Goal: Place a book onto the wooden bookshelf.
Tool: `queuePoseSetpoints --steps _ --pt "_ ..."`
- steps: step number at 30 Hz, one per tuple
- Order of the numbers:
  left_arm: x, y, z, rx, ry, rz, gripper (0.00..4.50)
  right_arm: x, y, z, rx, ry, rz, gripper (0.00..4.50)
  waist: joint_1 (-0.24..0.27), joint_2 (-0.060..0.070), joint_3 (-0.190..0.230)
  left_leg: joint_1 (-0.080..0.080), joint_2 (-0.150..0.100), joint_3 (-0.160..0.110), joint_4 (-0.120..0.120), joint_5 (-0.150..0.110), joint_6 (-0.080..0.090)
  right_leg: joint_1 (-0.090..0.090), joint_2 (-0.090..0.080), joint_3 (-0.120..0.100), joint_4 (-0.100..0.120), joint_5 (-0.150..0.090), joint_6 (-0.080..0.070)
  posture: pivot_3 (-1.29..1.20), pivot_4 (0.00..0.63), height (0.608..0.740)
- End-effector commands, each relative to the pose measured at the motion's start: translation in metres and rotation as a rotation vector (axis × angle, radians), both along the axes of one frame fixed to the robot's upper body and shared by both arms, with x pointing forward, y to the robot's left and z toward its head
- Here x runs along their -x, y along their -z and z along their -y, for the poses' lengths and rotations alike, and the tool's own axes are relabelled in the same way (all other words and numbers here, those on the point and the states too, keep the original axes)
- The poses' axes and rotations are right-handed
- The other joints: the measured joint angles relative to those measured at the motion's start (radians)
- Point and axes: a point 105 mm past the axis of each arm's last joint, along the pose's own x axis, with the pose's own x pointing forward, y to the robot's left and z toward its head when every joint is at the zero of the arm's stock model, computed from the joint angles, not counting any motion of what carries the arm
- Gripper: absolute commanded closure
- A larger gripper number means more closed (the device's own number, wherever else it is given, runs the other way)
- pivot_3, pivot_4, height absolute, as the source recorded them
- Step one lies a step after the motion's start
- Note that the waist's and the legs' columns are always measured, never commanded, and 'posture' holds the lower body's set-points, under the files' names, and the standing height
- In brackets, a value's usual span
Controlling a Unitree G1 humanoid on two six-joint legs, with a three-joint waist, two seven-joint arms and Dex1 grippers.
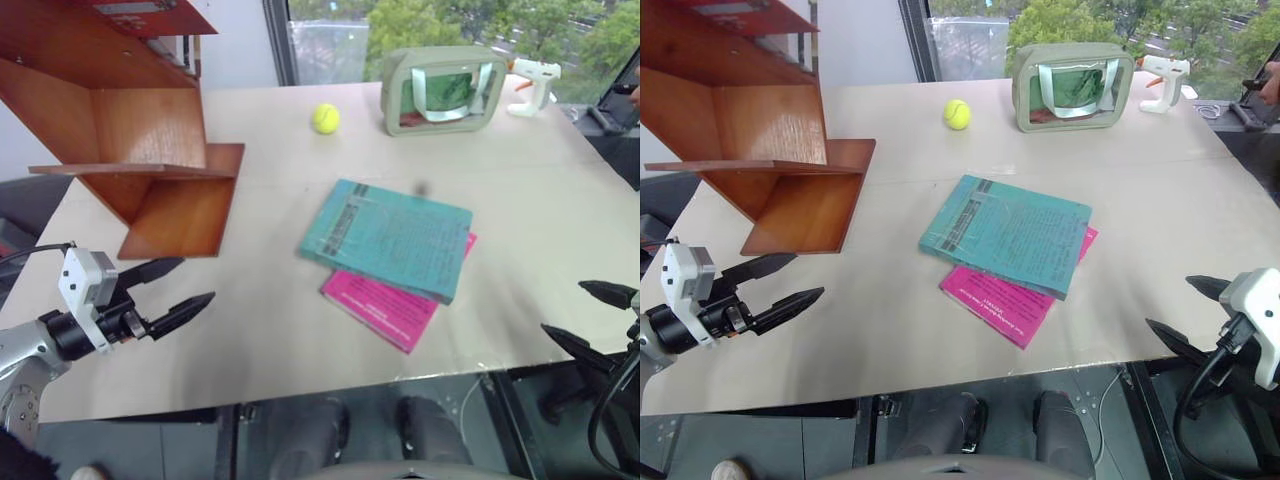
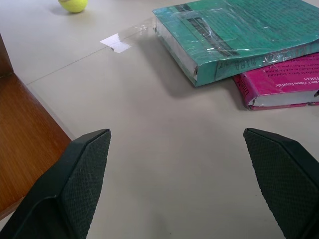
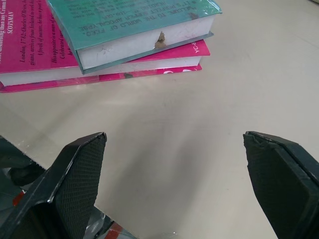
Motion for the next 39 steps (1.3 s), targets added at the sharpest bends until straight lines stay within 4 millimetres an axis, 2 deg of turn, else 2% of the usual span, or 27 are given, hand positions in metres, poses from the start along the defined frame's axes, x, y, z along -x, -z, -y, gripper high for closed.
queuePoseSetpoints --steps 1,2,5,9,12,13,16,21,25,30,34,39 --pt "-0.002 -0.011 0.008 -0.009 0.058 0.030 0.03 -0.007 -0.012 -0.002 0.032 -0.016 0.054 0.00 0.000 0.000 0.000 0.000 0.000 0.000 0.000 0.000 0.000 0.000 0.000 0.000 0.000 0.000 0.000 0.00 0.150 0.740" --pt "-0.004 -0.014 0.015 0.010 0.091 0.029 0.03 -0.011 -0.015 -0.007 0.026 -0.023 0.063 0.00 0.000 0.000 0.000 0.000 0.000 0.000 0.000 0.000 0.000 0.000 0.000 0.000 0.000 0.000 0.000 0.00 0.150 0.740" --pt "-0.004 -0.017 0.023 0.041 0.157 0.011 0.00 -0.021 -0.019 -0.016 -0.002 -0.036 0.071 0.86 -0.001 0.000 0.000 0.000 0.000 0.000 0.001 0.000 0.000 0.000 0.000 0.000 0.000 -0.003 0.002 0.00 0.150 0.740" --pt "-0.004 -0.018 0.029 0.053 0.205 -0.001 0.00 -0.033 -0.017 -0.035 -0.017 -0.076 0.074 2.77 -0.001 0.000 0.001 0.000 0.001 0.000 0.000 -0.001 0.000 -0.001 0.001 -0.001 0.000 0.000 0.000 0.00 0.150 0.740" --pt "-0.005 -0.016 0.038 0.062 0.245 -0.016 0.00 -0.050 -0.005 -0.051 -0.012 -0.098 0.067 4.19 -0.003 0.000 0.000 -0.006 0.000 0.000 0.000 0.000 -0.001 -0.007 0.001 0.000 0.000 0.001 0.000 0.00 0.150 0.740" --pt "-0.006 -0.015 0.040 0.066 0.253 -0.020 0.00 -0.057 0.000 -0.055 -0.001 -0.096 0.070 4.48 -0.003 0.000 0.000 -0.007 0.000 0.000 0.000 0.002 -0.005 -0.007 0.001 0.000 0.000 0.001 0.000 0.00 0.150 0.740" --pt "-0.007 -0.012 0.048 0.084 0.265 -0.033 0.00 -0.066 0.014 -0.070 0.004 -0.142 0.053 4.48 0.000 0.000 0.001 -0.008 0.000 0.000 0.000 0.002 -0.005 -0.009 0.001 -0.001 0.000 0.001 0.000 0.00 0.150 0.740" --pt "-0.001 -0.004 0.060 0.085 0.281 -0.064 0.00 -0.064 0.028 -0.093 -0.007 -0.229 0.021 4.48 -0.001 0.000 0.001 -0.010 -0.001 -0.001 0.000 0.001 -0.004 -0.010 0.002 -0.001 0.000 0.001 0.000 0.00 0.150 0.740" --pt "0.003 -0.003 0.065 0.117 0.265 -0.083 0.00 -0.061 0.026 -0.100 -0.053 -0.261 0.032 4.48 -0.001 0.000 0.001 -0.010 -0.001 -0.001 0.000 0.000 -0.005 -0.011 0.002 0.000 0.000 0.001 0.000 0.00 0.150 0.740" --pt "0.004 0.004 0.068 0.170 0.218 -0.165 0.00 -0.049 0.026 -0.127 -0.114 -0.362 0.029 4.48 -0.001 0.000 0.001 -0.010 -0.001 -0.001 0.000 0.000 -0.005 -0.012 0.004 -0.001 0.001 0.001 0.000 0.00 0.150 0.740" --pt "0.001 0.009 0.073 0.221 0.180 -0.243 0.00 -0.042 0.031 -0.149 -0.150 -0.437 0.013 4.48 -0.001 0.000 0.001 -0.010 -0.001 -0.001 0.000 0.000 -0.005 -0.012 0.004 -0.001 0.001 0.001 0.000 0.00 0.150 0.740" --pt "-0.009 0.013 0.082 0.324 0.128 -0.388 0.00 -0.040 0.036 -0.160 -0.164 -0.457 0.017 4.48 0.001 0.000 0.001 -0.010 -0.001 -0.002 0.001 0.000 -0.005 -0.012 0.005 -0.002 0.002 0.001 0.000 0.00 0.150 0.740"
